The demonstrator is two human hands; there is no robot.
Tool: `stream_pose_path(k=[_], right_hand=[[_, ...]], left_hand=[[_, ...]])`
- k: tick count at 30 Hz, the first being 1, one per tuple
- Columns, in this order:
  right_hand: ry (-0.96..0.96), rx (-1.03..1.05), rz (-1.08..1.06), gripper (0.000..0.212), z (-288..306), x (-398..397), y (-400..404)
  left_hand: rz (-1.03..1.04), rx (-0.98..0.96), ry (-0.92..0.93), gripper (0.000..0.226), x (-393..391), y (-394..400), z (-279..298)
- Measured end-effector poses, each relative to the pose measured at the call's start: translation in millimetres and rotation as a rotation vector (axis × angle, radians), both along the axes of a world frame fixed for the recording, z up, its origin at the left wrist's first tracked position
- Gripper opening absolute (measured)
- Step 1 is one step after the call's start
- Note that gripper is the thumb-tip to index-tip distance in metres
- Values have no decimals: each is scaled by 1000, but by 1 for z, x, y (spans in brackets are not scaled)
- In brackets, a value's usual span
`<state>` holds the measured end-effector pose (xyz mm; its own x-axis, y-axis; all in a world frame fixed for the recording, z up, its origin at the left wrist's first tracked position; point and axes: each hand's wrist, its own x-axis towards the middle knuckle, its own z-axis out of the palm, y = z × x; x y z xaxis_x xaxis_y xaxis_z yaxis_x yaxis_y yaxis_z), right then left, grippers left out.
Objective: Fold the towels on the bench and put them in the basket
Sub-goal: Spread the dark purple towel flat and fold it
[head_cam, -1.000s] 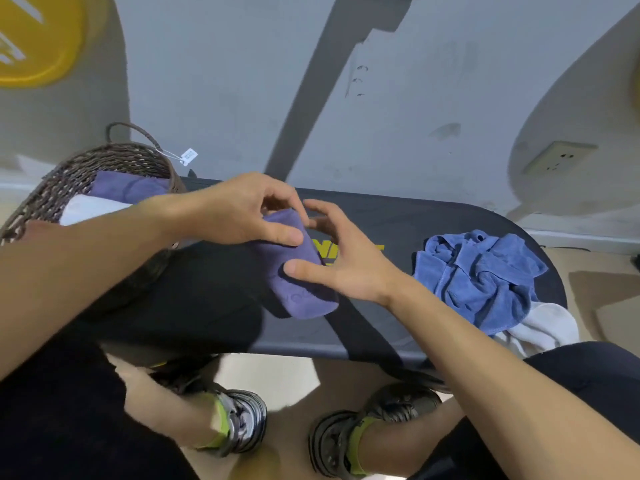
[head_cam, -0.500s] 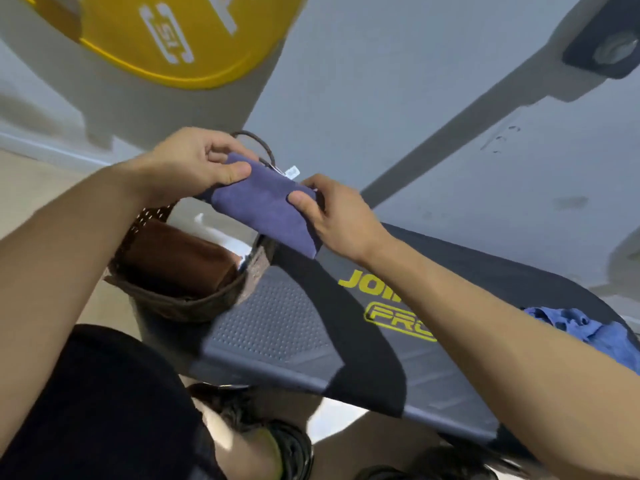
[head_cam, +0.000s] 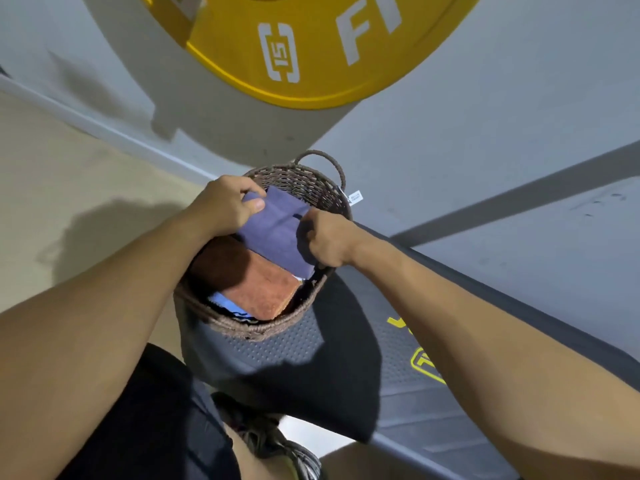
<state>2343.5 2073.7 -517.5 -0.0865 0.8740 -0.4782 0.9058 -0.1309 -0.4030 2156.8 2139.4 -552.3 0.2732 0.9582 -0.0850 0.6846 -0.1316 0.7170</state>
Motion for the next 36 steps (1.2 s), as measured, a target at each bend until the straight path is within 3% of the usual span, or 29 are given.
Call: stream_pose_path(k=[5, 10, 13, 15, 19, 25, 28, 32, 36], right_hand=[[-103, -14, 72, 34, -3, -10, -1], [-204, 30, 242, 20, -3, -9, -2], [-225, 113, 316, 26, 3, -1, 1], [-201, 179, 340, 37, 6, 8, 4], [-25, 67, 281, 68, 9, 15, -3], [65, 93, 244, 77, -4, 4, -14], [-73, 96, 329, 77, -8, 4, -13], [-415, 129, 446, 78, -8, 7, -10], [-324, 201, 387, 73, -5, 14, -22]], left_hand=[[-45, 69, 102, 26, -4, -3, 7], [-106, 374, 92, 33, 1, -11, 33], [-308, 104, 201, 41, 0, -23, 24], [-297, -5, 196, 46, -3, -29, 12], [-204, -19, 142, 47, -7, -45, -4], [-199, 39, 150, 47, -28, -45, -14], [-213, 64, 136, 49, -25, -48, -22], [-285, -41, 333, 57, -22, -42, -27], [-361, -111, 380, 59, -21, -34, -13]])
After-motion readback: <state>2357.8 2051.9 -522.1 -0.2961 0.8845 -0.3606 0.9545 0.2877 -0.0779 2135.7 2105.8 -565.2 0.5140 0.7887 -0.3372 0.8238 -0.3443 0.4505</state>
